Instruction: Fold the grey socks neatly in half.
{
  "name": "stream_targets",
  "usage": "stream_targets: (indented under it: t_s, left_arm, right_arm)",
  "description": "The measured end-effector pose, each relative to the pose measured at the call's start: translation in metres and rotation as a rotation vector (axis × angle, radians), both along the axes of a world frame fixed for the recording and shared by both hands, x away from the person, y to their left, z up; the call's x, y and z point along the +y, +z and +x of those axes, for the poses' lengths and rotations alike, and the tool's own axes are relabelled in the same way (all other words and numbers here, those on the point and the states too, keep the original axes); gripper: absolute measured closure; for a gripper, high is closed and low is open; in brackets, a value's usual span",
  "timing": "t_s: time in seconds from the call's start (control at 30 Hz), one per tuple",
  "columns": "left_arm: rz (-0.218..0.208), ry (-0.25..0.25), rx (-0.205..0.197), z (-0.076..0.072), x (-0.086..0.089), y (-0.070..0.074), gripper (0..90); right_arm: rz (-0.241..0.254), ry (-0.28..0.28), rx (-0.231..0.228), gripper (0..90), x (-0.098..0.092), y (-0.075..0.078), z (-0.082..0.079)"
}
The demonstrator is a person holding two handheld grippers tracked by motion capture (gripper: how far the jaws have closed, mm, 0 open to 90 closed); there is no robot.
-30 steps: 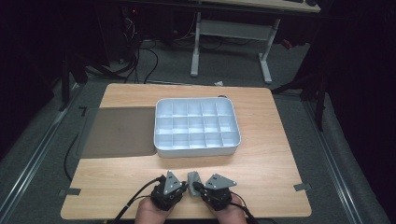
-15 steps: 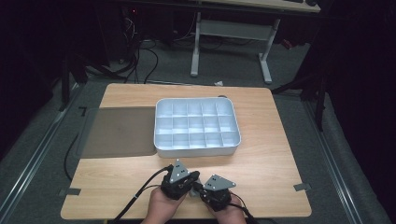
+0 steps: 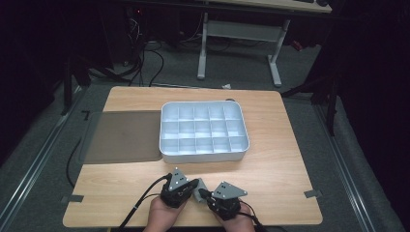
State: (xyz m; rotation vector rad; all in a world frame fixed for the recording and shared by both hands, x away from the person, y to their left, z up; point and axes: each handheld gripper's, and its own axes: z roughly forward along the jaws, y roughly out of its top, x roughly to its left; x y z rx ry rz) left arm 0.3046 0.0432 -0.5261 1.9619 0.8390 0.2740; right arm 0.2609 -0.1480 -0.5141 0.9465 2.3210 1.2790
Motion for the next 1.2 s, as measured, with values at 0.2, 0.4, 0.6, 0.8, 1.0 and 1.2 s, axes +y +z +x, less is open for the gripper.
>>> stream_targets:
  t_s: [0.2, 0.4, 0.6, 0.8, 1.0, 1.2]
  left_arm:
    - [0.005, -0.006, -0.011, 0.000, 0.000, -0.001, 90.0]
    - [-0.005, -0.009, -0.022, -0.002, 0.002, -0.004, 90.0]
    - [0.000, -0.007, -0.031, -0.003, 0.002, -0.005, 90.0]
    - [0.001, -0.006, -0.033, -0.003, 0.001, -0.005, 90.0]
    - [0.008, -0.010, -0.046, -0.004, 0.001, -0.005, 90.0]
    - [0.016, -0.014, -0.058, -0.005, 0.000, -0.004, 90.0]
  right_arm:
    - [-0.065, 0.052, 0.039, 90.0, 0.012, -0.010, -0.004]
    - [-0.054, 0.059, 0.053, 90.0, 0.009, -0.014, -0.002]
    - [-0.012, 0.061, 0.060, 89.6, 0.004, -0.007, -0.002]
    - [0.092, -0.020, 0.074, 79.3, -0.019, 0.004, 0.007]
    - [0.095, -0.069, 0.167, 58.9, -0.017, -0.003, 0.015]
    - [0.102, -0.088, 0.286, 47.1, -0.015, -0.013, 0.024]
